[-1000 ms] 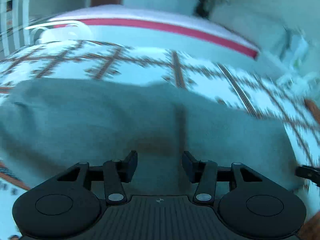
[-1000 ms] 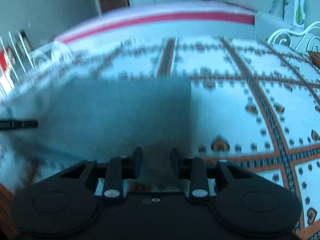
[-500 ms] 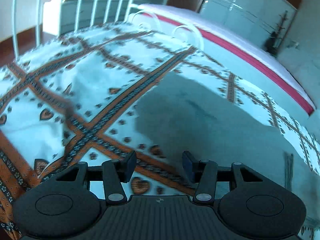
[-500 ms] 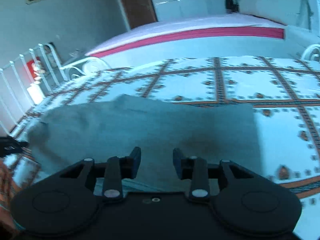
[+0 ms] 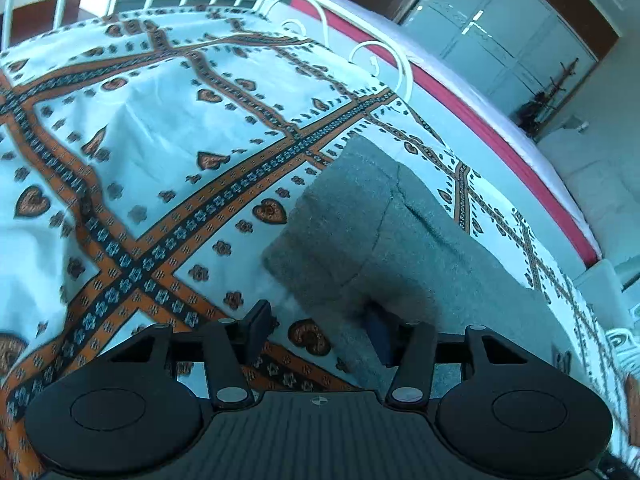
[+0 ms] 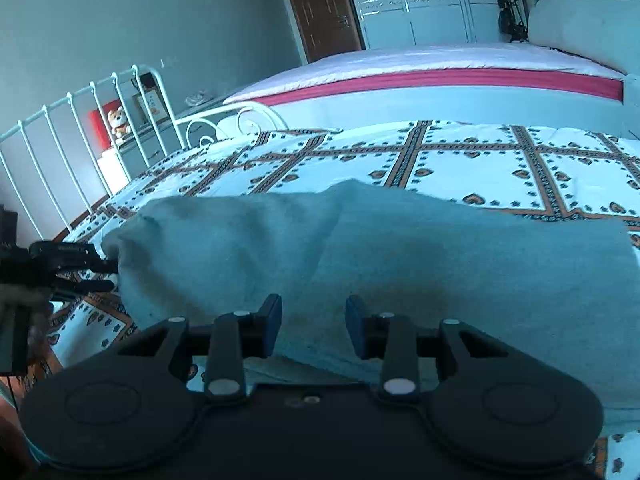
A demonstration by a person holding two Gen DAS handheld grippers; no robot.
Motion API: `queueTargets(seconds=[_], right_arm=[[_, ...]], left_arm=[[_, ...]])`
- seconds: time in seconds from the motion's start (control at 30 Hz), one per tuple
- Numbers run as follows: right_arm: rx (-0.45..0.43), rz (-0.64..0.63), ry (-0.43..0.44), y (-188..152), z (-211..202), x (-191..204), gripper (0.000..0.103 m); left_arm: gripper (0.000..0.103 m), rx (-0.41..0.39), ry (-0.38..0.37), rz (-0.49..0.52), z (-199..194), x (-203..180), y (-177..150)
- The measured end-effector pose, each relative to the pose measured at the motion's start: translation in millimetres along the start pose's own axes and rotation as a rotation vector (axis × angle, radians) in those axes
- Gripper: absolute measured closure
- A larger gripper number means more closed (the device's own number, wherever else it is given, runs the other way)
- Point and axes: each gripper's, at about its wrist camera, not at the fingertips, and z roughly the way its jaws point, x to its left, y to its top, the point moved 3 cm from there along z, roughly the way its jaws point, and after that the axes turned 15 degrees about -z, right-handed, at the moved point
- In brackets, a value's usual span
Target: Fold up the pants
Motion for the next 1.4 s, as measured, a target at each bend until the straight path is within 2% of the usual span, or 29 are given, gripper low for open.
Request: queueTargets(seconds=[0.37,0.73,0.97,1.0,1.07,1.13,1.2,1.3,1.37,1.4], right_arm=[[0.010,-0.030,0.009,-1,3,5,0.075],[0.015,-0.034,0.015,0,9,5,0.075],[0.013,-0.029,0.012,1,12,5,0.075],[0.009,-0.031,0.012,2,12,6,0.075],[0.004,-0.034,0.012,3,10,6,0.075],[-0.003,-0.042,0.005,3,8,8,0.075],[-0.008,-0.055,0.003,5,7,9,0.075],[0.003,-0.081,0.003,4,8,12,0.075],[0.040,-0.116,0.019,2,14,17,0.074],[0.097,-0.142,0.015,-3,23,20,0.073]], left_arm=[[0.051,-0.011,-0.061,0.000,-29,-6,-5],[0.051,0.018,-0.020,0.018,9,-13,-5],[0.047,-0.004,-0.075,-0.004,21,-11,-2],[0.062,-0.004,-0.082,-0.019,20,-10,-1],[0.072,-0.024,-0.140,-0.049,7,-14,4],[0.073,-0.070,-0.178,0.007,-9,-26,4],[0.073,-0.094,-0.216,0.017,-24,-34,2],[0.073,-0.080,-0.179,0.018,-33,-31,-1],[0.073,-0.029,-0.090,-0.008,-22,-17,-3],[0.073,0.003,-0.055,-0.023,-13,-10,-3]])
